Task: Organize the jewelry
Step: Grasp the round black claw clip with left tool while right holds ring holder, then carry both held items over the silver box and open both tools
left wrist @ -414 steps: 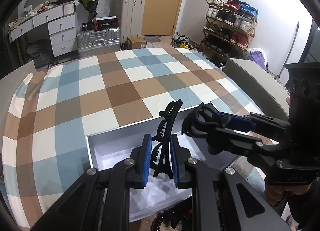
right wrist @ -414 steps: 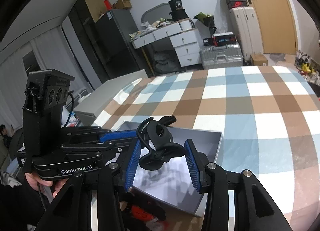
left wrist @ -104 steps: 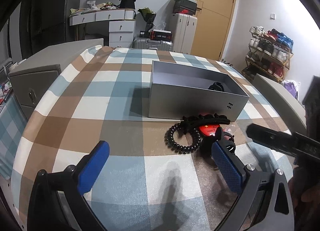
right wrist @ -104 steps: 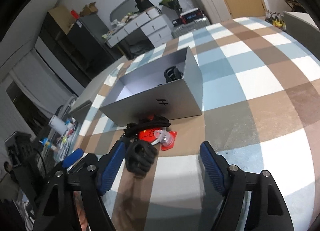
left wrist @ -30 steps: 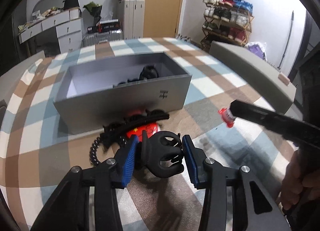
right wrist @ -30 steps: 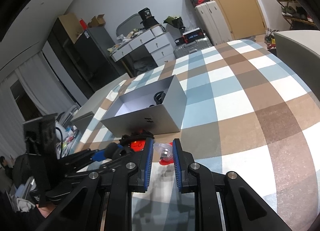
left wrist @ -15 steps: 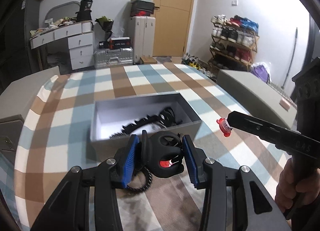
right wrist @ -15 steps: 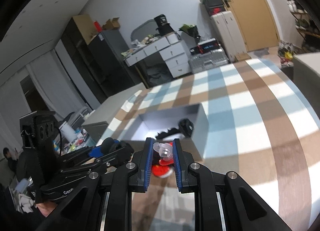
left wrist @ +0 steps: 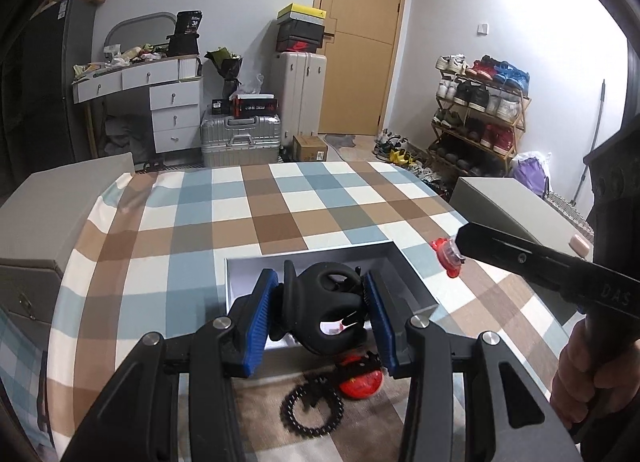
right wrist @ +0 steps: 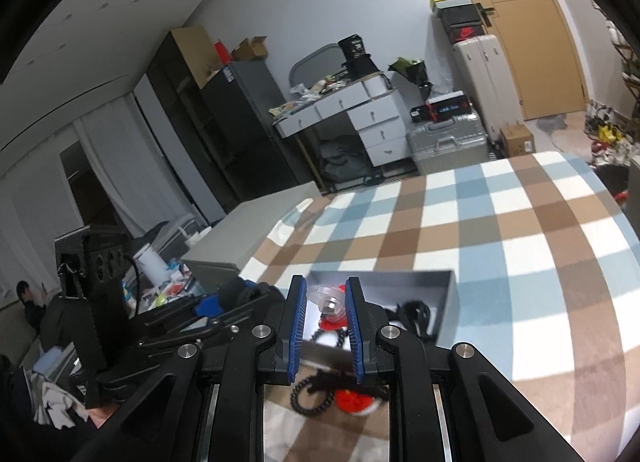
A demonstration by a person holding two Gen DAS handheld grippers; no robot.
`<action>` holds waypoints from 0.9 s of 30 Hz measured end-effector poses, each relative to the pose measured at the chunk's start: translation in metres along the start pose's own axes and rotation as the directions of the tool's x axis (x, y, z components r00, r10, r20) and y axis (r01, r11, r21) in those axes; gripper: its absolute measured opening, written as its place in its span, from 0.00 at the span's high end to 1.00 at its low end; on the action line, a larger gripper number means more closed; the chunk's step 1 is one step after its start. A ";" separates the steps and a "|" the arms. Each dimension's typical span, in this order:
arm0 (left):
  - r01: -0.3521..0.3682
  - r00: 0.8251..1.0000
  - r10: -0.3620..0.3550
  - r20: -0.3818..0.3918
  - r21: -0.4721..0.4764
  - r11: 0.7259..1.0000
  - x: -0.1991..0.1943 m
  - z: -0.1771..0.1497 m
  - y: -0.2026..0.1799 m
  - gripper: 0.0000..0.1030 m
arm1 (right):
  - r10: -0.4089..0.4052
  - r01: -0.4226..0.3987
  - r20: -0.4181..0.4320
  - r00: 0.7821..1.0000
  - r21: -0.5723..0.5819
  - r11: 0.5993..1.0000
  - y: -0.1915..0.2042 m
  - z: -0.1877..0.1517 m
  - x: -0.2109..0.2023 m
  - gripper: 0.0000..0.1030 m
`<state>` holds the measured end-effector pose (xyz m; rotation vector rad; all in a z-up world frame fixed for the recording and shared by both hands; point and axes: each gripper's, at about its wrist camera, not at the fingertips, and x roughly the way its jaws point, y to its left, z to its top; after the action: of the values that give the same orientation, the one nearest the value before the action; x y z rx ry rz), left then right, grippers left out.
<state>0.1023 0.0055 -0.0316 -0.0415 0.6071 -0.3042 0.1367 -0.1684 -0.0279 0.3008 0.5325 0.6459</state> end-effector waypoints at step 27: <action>0.049 0.990 -0.054 -0.130 -0.043 0.998 0.057 0.004 0.025 0.63 | 0.025 -0.027 -0.137 0.990 -0.013 1.000 -0.022 0.010 0.085 0.82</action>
<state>0.1559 0.0125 -0.0633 -0.0761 0.7439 -0.3467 0.2102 -0.1321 -0.0611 0.2508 0.6553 0.6990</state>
